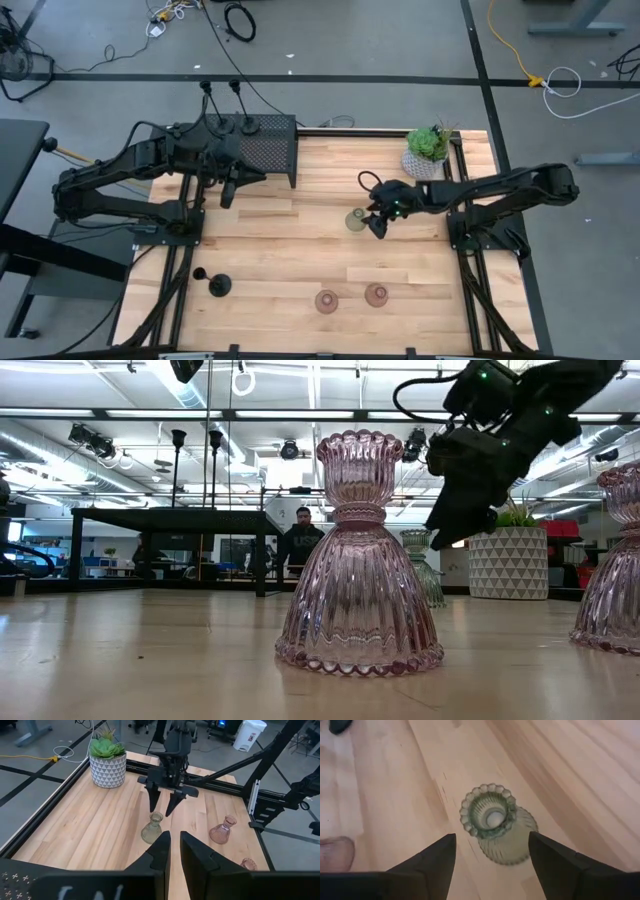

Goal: Pick & Place candle stick holders
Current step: Put the green glass candle holder on the shelf

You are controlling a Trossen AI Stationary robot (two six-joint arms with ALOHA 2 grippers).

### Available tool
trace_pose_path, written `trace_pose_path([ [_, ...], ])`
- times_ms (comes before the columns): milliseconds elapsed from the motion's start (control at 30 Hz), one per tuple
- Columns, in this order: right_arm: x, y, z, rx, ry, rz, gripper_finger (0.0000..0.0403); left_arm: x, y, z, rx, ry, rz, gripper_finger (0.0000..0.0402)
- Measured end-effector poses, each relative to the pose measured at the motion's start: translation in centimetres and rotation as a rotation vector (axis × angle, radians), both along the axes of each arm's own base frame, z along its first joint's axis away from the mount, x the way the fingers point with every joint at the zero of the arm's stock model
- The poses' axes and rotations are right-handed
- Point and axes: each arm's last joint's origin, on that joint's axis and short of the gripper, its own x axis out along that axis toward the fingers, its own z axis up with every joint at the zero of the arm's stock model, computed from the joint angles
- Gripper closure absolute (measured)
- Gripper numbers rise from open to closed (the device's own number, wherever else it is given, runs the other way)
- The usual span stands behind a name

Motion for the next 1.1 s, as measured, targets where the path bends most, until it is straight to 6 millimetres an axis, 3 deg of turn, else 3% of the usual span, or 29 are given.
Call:
trace_pose_path([
  [533,0.1,0.1,-0.7,-0.029,-0.11,-0.021,0.0142,0.0,0.1,0.0,0.006,0.002,0.017,0.0356],
  [1100,2.4,0.5,-3.2,-0.052,-0.149,-0.039,0.0142,0.0,0.1,0.0,0.006,0.002,0.017,0.0356],
])
